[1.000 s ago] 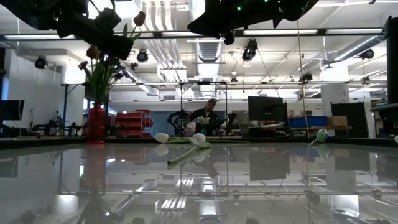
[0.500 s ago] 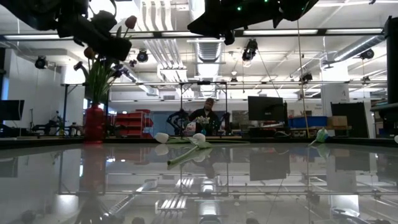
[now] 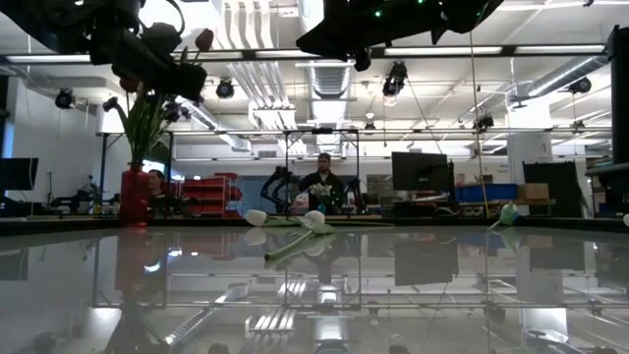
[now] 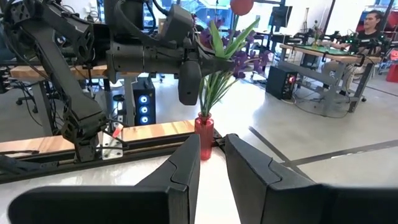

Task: Sort flowers into vase by color
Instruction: Put the red flower into the red vase

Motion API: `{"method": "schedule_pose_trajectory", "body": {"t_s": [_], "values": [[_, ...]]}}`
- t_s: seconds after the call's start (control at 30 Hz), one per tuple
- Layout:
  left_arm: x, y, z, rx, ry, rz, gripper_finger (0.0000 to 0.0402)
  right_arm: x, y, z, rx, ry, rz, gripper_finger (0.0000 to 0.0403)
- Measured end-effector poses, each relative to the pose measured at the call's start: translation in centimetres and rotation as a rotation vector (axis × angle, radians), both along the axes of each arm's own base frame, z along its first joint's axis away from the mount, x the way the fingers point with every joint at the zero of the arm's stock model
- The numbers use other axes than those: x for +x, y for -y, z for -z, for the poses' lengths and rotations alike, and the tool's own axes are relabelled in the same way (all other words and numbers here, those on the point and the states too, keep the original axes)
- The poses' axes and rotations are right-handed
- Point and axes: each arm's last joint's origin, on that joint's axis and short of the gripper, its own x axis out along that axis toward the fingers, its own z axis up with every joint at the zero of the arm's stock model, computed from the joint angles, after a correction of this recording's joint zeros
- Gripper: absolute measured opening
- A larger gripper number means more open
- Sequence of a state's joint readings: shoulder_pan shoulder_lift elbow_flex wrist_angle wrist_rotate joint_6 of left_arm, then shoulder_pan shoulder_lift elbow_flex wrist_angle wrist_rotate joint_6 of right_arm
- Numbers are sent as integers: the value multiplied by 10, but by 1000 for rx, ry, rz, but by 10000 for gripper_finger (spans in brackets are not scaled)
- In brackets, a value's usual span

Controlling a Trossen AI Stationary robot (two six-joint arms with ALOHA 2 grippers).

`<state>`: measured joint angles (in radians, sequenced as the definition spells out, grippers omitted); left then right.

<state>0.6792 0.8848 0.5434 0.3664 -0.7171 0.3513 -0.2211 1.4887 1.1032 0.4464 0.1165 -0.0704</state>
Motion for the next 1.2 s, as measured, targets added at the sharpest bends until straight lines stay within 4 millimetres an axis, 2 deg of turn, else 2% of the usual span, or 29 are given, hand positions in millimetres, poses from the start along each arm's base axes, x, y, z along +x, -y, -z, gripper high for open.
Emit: {"method": "schedule_pose_trajectory", "body": {"t_s": [0.47,0.77,1.2], "values": [[-4,-1,0,-6,33,-148,0,0,0,0,-7,-3,0,64],[-2,0,1,-9,44,-76,0,0,0,0,-8,-3,0,63],[2,-5,3,-10,146,-108,0,0,0,0,-11,-4,1,63]]}}
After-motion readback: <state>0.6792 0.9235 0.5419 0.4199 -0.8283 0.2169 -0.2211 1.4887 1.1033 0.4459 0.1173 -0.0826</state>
